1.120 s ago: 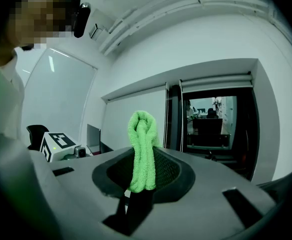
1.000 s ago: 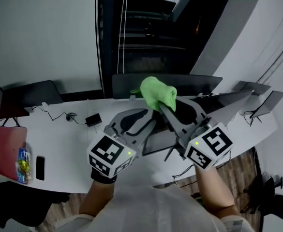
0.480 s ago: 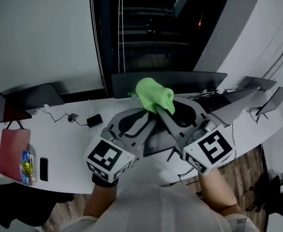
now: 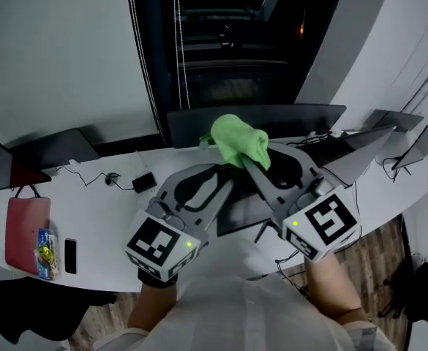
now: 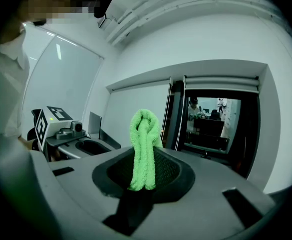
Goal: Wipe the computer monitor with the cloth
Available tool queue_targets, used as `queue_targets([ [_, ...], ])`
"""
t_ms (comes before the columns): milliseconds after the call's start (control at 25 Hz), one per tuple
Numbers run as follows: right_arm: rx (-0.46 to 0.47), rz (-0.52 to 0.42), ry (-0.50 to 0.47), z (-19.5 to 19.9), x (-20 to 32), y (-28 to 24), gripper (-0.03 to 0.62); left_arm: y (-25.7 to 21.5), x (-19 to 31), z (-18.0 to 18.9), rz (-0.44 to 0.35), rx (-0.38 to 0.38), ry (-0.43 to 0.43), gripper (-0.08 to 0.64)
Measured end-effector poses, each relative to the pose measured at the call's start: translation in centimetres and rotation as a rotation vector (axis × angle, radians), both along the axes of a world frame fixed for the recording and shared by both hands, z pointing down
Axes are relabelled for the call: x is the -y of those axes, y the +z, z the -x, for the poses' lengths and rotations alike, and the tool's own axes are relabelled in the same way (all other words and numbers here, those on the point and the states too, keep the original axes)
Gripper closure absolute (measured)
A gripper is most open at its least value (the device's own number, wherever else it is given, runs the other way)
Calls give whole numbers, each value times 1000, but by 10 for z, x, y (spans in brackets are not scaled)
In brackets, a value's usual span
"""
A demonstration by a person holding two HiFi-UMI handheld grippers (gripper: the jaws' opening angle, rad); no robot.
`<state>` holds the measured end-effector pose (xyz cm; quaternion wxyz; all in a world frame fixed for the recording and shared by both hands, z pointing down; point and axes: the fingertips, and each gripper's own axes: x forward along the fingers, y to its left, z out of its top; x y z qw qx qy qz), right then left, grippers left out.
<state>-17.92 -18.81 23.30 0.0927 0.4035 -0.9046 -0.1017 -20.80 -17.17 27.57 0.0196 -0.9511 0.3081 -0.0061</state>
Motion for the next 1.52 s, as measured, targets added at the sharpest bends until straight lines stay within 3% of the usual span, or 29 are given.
queue_targets([
  [1520, 24, -20, 56, -66, 10, -1, 520, -1, 2, -1, 20, 12, -126, 447],
])
